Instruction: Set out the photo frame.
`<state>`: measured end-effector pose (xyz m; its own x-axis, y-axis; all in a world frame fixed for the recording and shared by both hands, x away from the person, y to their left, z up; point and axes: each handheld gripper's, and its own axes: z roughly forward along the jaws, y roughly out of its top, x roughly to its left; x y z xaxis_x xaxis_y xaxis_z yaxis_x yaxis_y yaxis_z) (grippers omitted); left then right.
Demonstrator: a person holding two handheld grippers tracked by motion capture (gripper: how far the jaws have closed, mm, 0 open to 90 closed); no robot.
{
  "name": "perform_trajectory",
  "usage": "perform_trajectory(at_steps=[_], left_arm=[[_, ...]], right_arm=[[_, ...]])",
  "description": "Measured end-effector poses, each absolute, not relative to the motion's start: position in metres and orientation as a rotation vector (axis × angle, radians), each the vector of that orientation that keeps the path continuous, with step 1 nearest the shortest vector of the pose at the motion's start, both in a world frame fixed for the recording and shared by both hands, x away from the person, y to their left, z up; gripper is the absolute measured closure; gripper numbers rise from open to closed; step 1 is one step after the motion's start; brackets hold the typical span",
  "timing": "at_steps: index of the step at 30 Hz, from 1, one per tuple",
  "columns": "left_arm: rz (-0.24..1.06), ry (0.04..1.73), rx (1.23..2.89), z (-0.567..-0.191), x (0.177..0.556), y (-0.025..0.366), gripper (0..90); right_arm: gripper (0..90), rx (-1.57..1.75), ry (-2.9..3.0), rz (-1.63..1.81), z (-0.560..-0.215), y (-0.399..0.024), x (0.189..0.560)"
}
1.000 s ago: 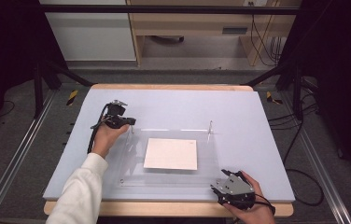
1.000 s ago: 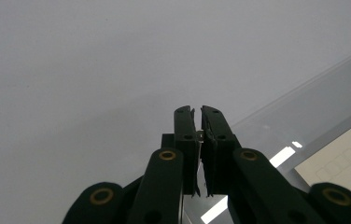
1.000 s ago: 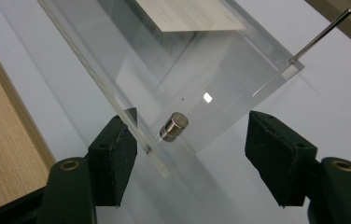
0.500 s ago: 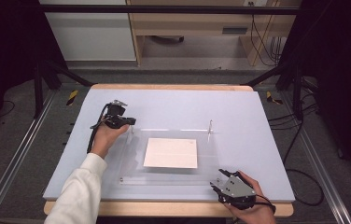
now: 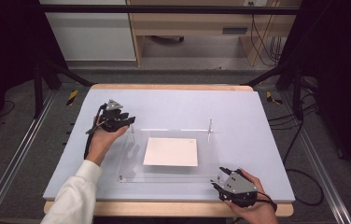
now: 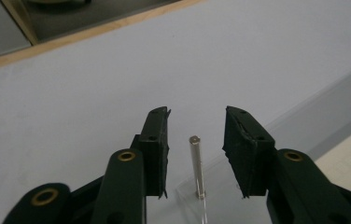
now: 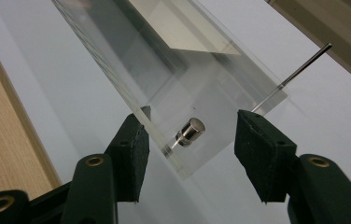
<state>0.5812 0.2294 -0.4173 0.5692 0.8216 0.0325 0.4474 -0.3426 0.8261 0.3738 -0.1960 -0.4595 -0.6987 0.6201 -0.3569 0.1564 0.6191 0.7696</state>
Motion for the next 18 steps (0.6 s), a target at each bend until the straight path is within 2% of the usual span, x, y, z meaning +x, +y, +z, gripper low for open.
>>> perform_trajectory(at_steps=[9, 18], left_arm=[[0.607, 0.850, 1.960, -0.384, 0.526, 0.241, 40.8], [0.633, 0.740, 2.000, -0.365, 0.487, 0.247, 35.1]], right_arm=[[49.4, 0.647, 2.206, 1.004, -0.444, -0.197, 0.377], [52.6, 0.681, 2.182, 1.025, -0.424, -0.198, 0.383]])
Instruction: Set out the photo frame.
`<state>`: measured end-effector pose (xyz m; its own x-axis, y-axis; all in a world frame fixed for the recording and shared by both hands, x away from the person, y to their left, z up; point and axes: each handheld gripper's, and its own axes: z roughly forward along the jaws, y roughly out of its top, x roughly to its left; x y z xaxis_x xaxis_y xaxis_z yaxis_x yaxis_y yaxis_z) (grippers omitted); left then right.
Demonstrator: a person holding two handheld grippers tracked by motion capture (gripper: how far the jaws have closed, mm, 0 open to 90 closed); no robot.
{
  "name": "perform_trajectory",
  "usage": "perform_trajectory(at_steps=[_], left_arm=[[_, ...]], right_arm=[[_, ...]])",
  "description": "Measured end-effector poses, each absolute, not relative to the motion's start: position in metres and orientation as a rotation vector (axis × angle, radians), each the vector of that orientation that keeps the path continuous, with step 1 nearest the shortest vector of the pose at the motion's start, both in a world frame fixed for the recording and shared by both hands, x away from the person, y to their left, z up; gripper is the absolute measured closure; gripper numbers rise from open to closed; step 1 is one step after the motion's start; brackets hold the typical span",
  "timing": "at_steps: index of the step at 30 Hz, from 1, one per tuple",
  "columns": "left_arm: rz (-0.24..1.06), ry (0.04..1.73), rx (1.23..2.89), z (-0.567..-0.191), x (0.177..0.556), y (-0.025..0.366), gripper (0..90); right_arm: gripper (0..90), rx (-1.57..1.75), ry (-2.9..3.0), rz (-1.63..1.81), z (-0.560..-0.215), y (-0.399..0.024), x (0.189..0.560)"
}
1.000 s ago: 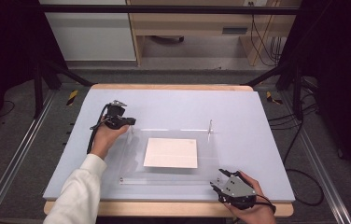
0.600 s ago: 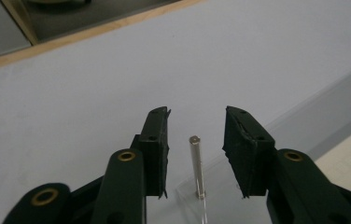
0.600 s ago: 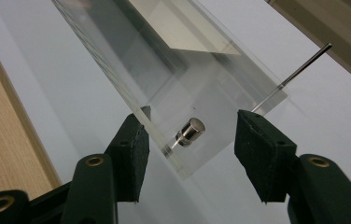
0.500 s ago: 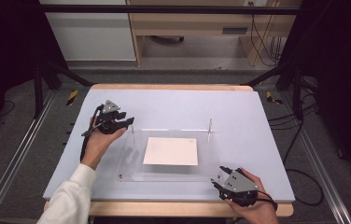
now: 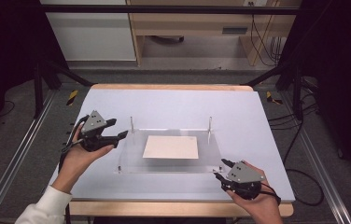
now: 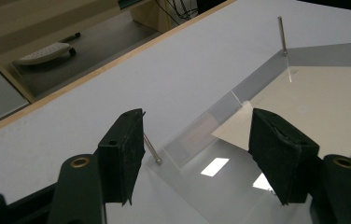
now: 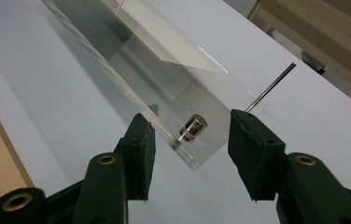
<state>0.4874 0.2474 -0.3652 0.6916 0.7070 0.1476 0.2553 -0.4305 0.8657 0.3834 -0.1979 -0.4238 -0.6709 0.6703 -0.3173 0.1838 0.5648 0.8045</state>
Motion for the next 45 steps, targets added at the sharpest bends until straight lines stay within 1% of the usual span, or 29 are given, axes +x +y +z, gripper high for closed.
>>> perform_trajectory(at_steps=[3, 9, 14, 27, 37, 45], left_arm=[[0.649, 0.720, 1.979, -0.359, 0.479, 0.248, 34.5], [0.621, 0.708, 1.936, -0.352, 0.470, 0.252, 32.8], [0.637, 0.688, 1.917, -0.344, 0.463, 0.251, 32.1], [0.616, 0.600, 1.900, -0.322, 0.443, 0.239, 27.5], [0.641, 0.511, 1.978, -0.319, 0.434, 0.227, 27.3], [0.687, 0.436, 2.064, -0.315, 0.423, 0.216, 28.5]], right_arm=[[54.0, 0.679, 2.172, 1.019, -0.416, -0.197, 0.386], [55.1, 0.706, 2.173, 1.023, -0.405, -0.198, 0.392], [55.4, 0.718, 2.178, 1.032, -0.400, -0.198, 0.396], [55.8, 0.768, 2.180, 1.047, -0.390, -0.199, 0.403], [56.3, 0.791, 2.184, 1.041, -0.382, -0.198, 0.409], [56.9, 0.801, 2.182, 1.038, -0.377, -0.198, 0.413]])
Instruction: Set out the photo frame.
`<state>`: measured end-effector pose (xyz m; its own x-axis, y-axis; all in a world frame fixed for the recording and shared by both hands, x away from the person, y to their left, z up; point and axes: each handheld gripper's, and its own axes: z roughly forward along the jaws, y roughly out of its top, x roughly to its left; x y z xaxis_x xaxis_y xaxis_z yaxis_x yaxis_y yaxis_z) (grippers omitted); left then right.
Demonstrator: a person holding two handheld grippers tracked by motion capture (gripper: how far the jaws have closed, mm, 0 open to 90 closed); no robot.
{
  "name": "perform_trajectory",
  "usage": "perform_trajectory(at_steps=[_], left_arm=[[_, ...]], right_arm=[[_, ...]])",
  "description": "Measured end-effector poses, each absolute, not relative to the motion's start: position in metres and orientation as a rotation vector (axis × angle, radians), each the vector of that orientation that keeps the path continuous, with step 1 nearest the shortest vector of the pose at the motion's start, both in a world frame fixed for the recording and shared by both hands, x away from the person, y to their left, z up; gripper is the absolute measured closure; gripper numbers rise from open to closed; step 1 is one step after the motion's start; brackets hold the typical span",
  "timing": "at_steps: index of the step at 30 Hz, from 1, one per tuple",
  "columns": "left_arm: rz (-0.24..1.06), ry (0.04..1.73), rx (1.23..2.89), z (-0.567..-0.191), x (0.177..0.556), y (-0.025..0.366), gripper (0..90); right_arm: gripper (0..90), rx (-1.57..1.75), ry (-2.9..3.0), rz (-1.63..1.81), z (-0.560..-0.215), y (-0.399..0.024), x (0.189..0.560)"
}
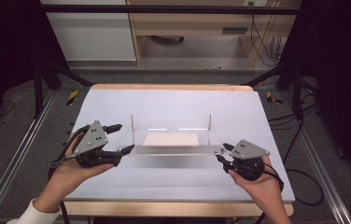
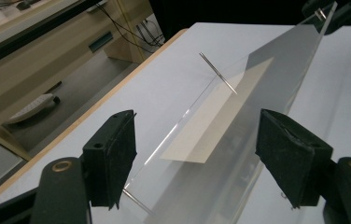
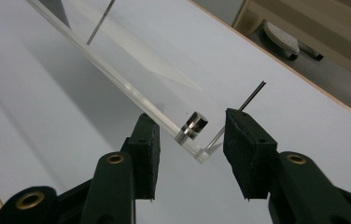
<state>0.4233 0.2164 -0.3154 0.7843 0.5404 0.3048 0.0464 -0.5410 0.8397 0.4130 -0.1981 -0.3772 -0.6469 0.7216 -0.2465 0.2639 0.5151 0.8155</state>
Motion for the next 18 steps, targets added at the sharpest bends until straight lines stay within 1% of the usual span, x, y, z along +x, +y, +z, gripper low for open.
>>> perform_trajectory(at_steps=[3, 8, 13, 18], left_arm=[[0.686, 0.412, 2.085, -0.313, 0.419, 0.213, 28.6], [0.686, 0.392, 2.120, -0.316, 0.418, 0.210, 29.2], [0.689, 0.370, 2.110, -0.316, 0.414, 0.209, 29.3], [0.715, 0.329, 2.160, -0.324, 0.408, 0.209, 29.4]], right_arm=[[60.3, 0.817, 2.179, 1.023, -0.376, -0.198, 0.416], [59.9, 0.818, 2.194, 1.031, -0.377, -0.200, 0.418], [59.8, 0.819, 2.189, 1.035, -0.378, -0.200, 0.418], [59.6, 0.830, 2.181, 1.048, -0.375, -0.200, 0.419]])
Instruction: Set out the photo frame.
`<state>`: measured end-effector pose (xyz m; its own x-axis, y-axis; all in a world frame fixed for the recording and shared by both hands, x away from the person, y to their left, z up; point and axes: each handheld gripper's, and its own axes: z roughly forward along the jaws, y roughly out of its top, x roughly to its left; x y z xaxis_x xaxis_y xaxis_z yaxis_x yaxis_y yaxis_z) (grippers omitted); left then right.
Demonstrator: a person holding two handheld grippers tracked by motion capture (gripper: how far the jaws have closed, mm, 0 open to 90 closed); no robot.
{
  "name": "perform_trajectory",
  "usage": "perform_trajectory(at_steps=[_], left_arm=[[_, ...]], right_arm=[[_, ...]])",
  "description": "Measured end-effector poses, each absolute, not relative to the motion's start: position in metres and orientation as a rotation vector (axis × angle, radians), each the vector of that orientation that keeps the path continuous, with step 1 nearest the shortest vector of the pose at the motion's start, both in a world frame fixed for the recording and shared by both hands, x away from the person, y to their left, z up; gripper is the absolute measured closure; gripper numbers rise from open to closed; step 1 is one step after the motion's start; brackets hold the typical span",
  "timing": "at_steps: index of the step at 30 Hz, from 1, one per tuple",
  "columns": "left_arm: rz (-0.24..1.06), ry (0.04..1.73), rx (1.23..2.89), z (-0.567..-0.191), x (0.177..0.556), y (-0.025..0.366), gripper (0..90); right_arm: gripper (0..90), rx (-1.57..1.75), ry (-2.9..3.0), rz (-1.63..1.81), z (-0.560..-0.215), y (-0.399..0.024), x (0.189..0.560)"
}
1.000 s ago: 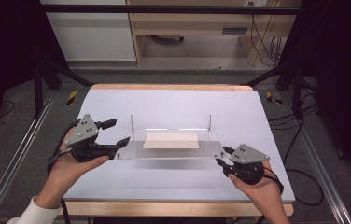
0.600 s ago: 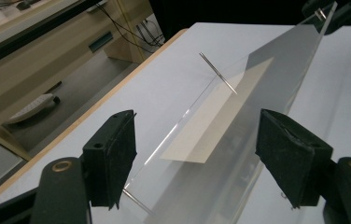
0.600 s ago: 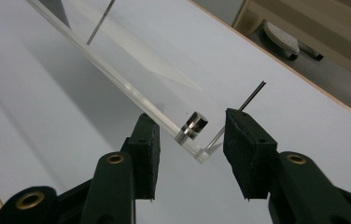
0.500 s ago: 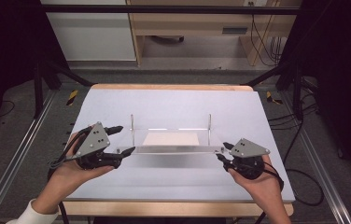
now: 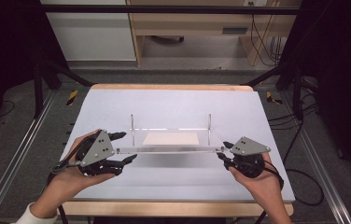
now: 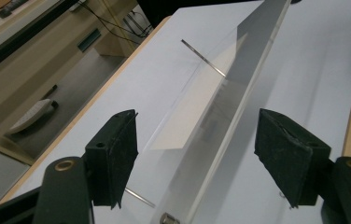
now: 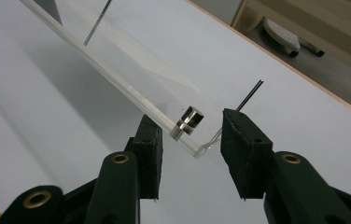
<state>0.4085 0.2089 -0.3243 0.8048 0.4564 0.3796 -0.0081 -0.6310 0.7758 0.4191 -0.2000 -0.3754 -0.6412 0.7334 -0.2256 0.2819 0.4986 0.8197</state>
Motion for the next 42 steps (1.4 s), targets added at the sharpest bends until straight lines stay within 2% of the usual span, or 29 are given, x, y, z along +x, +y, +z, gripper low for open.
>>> perform_trajectory(at_steps=[9, 14, 31, 42], left_arm=[[0.756, 0.290, 2.200, -0.336, 0.404, 0.213, 34.4], [0.764, 0.266, 2.223, -0.340, 0.406, 0.212, 46.7], [0.801, 0.291, 2.279, -0.350, 0.417, 0.209, 69.6], [0.807, 0.319, 2.277, -0.348, 0.420, 0.210, 71.1]], right_arm=[[59.6, 0.833, 2.184, 1.047, -0.374, -0.200, 0.420], [59.6, 0.837, 2.186, 1.042, -0.372, -0.200, 0.421], [59.6, 0.827, 2.184, 1.049, -0.369, -0.200, 0.422], [59.0, 0.818, 2.179, 1.057, -0.367, -0.200, 0.423]])
